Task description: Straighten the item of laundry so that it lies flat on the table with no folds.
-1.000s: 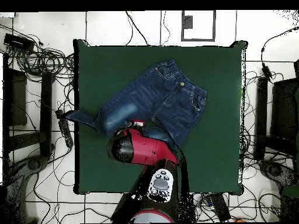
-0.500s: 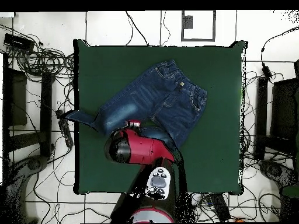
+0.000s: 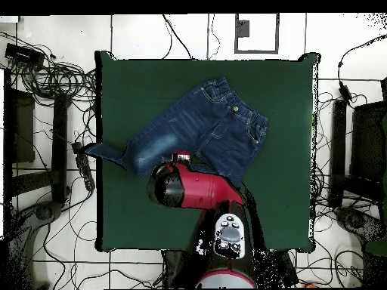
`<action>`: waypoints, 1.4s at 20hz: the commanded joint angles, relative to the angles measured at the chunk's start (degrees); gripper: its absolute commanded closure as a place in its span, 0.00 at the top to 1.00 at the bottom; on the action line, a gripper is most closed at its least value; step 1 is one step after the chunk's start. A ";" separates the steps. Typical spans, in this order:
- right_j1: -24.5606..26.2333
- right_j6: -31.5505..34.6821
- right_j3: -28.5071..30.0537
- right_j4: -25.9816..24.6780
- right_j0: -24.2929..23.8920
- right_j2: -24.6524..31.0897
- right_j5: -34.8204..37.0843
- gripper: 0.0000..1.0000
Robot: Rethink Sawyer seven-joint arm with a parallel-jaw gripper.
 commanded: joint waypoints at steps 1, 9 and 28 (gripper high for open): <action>-1.63 -14.23 -2.88 -3.57 -3.61 7.77 8.65 0.00; -6.25 -20.45 -6.50 -10.11 -12.04 13.52 18.34 0.00; -2.85 -28.68 -12.51 -18.39 -19.69 21.37 21.28 0.00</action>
